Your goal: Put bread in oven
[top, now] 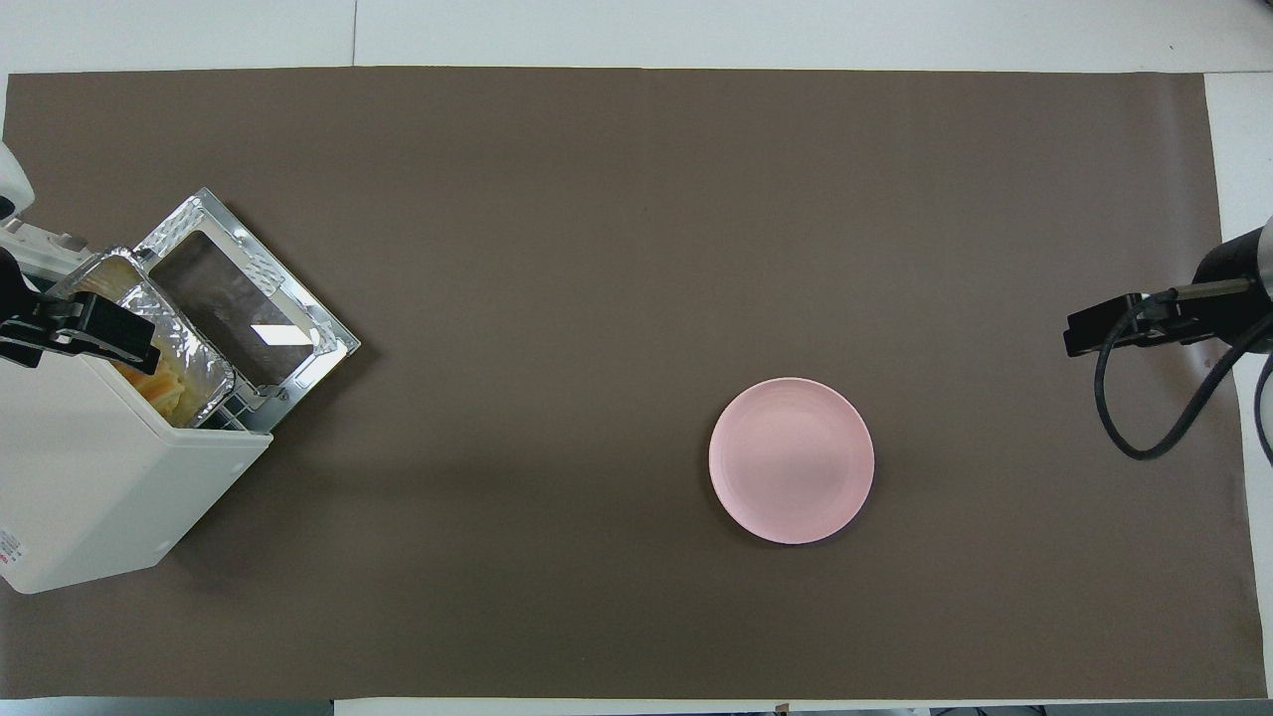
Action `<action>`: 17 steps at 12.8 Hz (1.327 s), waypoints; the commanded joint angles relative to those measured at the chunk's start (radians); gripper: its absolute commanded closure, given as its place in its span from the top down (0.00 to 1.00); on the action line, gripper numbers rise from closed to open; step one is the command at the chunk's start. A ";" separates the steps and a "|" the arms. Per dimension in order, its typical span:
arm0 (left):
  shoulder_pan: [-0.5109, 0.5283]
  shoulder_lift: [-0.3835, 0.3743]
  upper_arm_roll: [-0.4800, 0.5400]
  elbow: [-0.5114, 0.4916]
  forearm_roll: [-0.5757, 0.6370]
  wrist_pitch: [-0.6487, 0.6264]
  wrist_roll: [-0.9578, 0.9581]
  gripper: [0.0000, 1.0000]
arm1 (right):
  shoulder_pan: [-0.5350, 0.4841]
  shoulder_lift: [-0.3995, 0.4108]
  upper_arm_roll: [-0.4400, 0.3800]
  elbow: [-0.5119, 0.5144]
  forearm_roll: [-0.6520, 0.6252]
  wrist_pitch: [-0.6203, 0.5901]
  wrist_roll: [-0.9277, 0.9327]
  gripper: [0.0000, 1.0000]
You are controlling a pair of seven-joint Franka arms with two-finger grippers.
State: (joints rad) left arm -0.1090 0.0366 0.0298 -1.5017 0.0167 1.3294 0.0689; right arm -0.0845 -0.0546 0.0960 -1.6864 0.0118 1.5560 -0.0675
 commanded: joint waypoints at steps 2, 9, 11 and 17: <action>0.029 -0.047 -0.033 -0.046 -0.003 0.010 0.009 1.00 | -0.009 -0.021 0.005 -0.018 -0.010 -0.007 -0.009 1.00; 0.063 -0.064 -0.093 -0.047 0.005 0.008 -0.003 1.00 | -0.009 -0.019 0.005 -0.018 -0.010 -0.007 -0.009 1.00; 0.080 -0.101 -0.105 -0.135 0.005 0.074 0.002 1.00 | -0.009 -0.019 0.005 -0.018 -0.010 -0.007 -0.009 1.00; 0.086 -0.112 -0.111 -0.184 0.002 0.119 0.008 1.00 | -0.009 -0.019 0.005 -0.018 -0.010 -0.007 -0.009 1.00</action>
State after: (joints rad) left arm -0.0436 -0.0419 -0.0658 -1.6384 0.0175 1.4111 0.0673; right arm -0.0845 -0.0546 0.0960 -1.6864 0.0118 1.5561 -0.0675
